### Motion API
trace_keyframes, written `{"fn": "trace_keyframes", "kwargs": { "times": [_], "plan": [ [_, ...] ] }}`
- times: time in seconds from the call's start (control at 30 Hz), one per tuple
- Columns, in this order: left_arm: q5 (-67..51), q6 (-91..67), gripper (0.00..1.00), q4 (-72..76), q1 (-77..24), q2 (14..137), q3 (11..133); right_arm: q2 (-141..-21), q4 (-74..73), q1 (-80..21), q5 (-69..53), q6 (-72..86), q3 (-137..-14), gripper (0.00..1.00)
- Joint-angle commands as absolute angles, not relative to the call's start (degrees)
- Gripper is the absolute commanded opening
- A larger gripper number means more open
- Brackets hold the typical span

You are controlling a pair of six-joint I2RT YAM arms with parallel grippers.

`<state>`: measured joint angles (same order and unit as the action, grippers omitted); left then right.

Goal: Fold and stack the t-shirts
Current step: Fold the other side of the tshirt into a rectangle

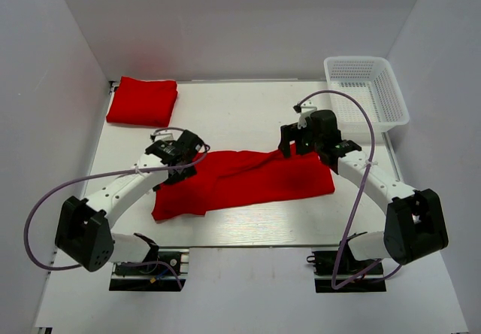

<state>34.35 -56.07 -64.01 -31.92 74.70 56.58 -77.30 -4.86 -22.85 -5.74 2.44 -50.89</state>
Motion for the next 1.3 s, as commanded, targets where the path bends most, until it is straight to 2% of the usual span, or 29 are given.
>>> {"fn": "trace_keyframes", "kwargs": {
  "times": [0.0, 0.1, 0.23, 0.33, 0.47, 0.53, 0.8, 1.13, 1.27],
  "plan": [
    [33.0, -48.2, 1.00, -50.7, -31.7, 78.9, 59.2, -80.0, -8.9, -22.6, -0.5, 6.6, -54.9, 0.90],
    [31.8, -46.7, 1.00, -49.3, -31.7, 86.4, 62.0, -83.4, -14.0, -22.5, 9.6, 11.0, -57.6, 0.90],
    [31.1, -46.7, 1.00, -47.6, -30.9, 94.0, 62.8, -90.2, -19.3, -22.4, 13.7, 15.9, -64.8, 0.90],
    [29.7, -46.7, 1.00, -45.8, -29.3, 96.8, 62.2, -93.8, -19.5, -22.9, 9.8, 14.3, -68.6, 0.90],
    [26.1, -45.4, 1.00, -41.9, -27.7, 97.5, 58.7, -96.6, -16.6, -23.7, -10.5, 2.9, -70.6, 0.90],
    [24.0, -44.9, 1.00, -39.3, -27.1, 96.3, 56.0, -99.6, -17.2, -24.4, -11.9, 1.6, -72.7, 0.90],
    [21.2, -44.4, 1.00, -37.5, -24.4, 95.2, 51.2, -109.5, -26.9, -26.8, 3.0, 1.5, -79.4, 0.90],
    [22.3, -42.1, 1.00, -38.3, -22.2, 97.5, 54.3, -99.5, -31.9, -26.2, 25.1, 10.8, -66.4, 0.90],
    [22.9, -42.1, 1.00, -38.8, -21.6, 98.0, 54.3, -94.3, -33.4, -25.7, 27.6, 16.8, -60.3, 0.90]
  ]
}}
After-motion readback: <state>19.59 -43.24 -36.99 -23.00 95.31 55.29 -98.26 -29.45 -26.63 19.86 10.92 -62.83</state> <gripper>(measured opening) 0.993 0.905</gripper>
